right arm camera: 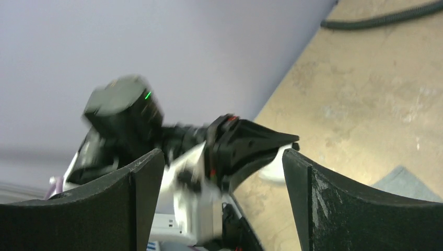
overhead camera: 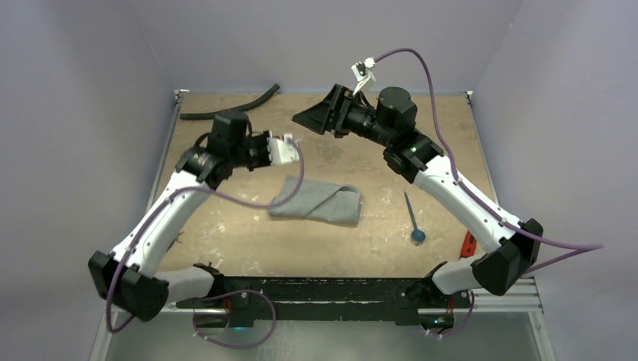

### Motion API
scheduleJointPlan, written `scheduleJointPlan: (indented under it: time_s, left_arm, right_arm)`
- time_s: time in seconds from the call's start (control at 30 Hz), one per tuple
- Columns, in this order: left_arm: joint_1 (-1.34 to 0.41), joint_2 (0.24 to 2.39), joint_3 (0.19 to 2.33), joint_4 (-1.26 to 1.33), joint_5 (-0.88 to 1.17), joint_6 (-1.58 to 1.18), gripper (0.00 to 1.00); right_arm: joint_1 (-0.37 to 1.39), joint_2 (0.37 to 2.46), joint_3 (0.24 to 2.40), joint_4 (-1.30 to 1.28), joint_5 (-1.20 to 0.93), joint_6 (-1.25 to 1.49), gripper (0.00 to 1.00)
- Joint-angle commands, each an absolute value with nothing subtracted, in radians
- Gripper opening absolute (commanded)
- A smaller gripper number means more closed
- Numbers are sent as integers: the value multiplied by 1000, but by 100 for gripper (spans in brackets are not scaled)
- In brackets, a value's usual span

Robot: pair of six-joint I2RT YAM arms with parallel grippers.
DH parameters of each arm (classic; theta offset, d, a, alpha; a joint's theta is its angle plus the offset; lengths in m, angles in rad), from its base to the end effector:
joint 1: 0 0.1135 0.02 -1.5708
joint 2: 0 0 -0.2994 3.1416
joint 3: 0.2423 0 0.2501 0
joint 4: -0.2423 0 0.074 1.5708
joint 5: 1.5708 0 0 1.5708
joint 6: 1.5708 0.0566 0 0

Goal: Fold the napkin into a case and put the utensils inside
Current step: Pass from the left arm to the right

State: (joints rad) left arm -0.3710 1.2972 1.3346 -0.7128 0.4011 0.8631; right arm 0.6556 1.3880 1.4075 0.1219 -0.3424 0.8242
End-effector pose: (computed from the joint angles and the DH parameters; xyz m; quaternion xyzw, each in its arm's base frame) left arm 0.2510 -0.1214 0.3920 0.5815 0.6706 -0.0708 0.4552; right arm 0.2525 0.2182 0.4906 -0.0738 0.6543 0.5842 0.4744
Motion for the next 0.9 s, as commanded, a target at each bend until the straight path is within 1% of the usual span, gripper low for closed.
scheduleJointPlan:
  time_s: [0.0,0.1,0.2,0.3,0.37,0.43,0.57,0.7,0.77,0.87]
  left_arm:
    - [-475,1109,1145,-394,-10,1308,0]
    - [-509,1032,1030,-245,-97,1452,0]
    - [-520,977,936,-140,-126,1580,0]
    - [-526,940,827,24,-158,1719,0]
    - [-532,922,767,100,-162,1780,0]
    - [-540,921,728,158,-184,1824,0]
    - [-558,937,715,227,-217,1843,0]
    - [-577,939,715,284,-240,1859,0]
    - [-585,925,706,295,-241,1877,0]
    - [-597,908,676,309,-242,1919,0]
  right_arm:
    - [652,1480,1469,-97,-446,923,85]
    - [652,1515,1483,-101,-454,946,80]
    - [653,1534,1478,-111,-451,948,76]
    - [653,1539,1460,-139,-455,928,74]
    - [654,1527,1424,-102,-479,951,72]
    - [657,1525,1395,-59,-508,978,67]
    - [689,1543,1368,-4,-527,1014,62]
    - [718,1571,1338,59,-529,1037,61]
    - [720,1570,1303,142,-548,1077,61]
    - [725,1573,1292,209,-545,1112,59]
